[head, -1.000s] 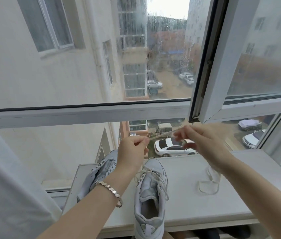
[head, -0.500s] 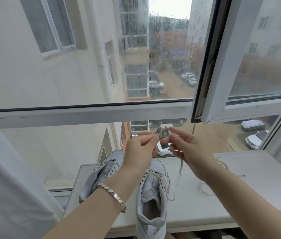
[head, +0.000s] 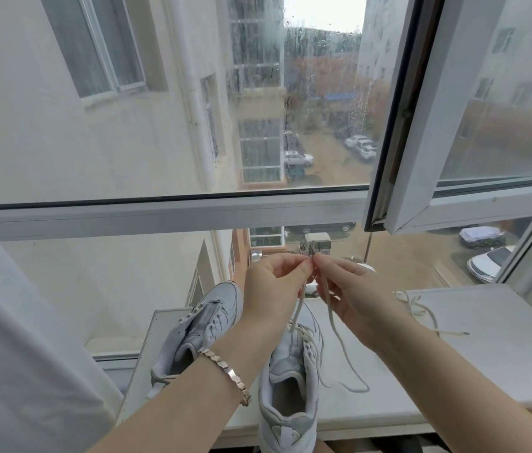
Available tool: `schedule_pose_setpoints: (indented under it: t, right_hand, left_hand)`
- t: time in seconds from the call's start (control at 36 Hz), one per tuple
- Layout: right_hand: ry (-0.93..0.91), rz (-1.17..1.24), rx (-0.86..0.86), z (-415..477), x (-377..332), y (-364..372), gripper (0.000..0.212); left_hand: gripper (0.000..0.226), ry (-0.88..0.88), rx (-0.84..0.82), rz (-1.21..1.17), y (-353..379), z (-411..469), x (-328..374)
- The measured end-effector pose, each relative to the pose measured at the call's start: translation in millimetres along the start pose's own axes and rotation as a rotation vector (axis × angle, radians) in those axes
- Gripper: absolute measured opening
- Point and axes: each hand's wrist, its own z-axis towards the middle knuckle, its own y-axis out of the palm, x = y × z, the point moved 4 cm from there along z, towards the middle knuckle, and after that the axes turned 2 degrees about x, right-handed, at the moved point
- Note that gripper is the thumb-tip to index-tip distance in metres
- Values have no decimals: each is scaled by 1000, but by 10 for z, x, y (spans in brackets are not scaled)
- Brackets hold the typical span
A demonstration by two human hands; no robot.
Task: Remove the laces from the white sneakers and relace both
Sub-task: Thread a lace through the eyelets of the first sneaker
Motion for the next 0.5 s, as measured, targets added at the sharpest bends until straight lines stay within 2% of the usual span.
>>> schedule_pose_setpoints:
  t: [0.14, 0.28, 0.33, 0.42, 0.5]
  right_hand:
    - [-72, -129, -4, 5, -42, -42, 9]
    - [-146, -210, -9, 2, -112, -50, 19]
    - [-119, -176, -23, 14, -118, -47, 7]
    - [-48, -74, -3, 45, -97, -69, 21]
    - [-7, -10, -7, 52, -82, -56, 16]
  left_hand:
    - [25, 142, -21, 74, 12, -26, 78]
    - [21, 265, -41, 178, 18, -22, 121]
    - [25, 292, -37, 197, 11, -26, 131]
    - [28, 310, -20, 208, -2, -24, 141]
    - [29, 328, -4, 209, -2, -23, 138]
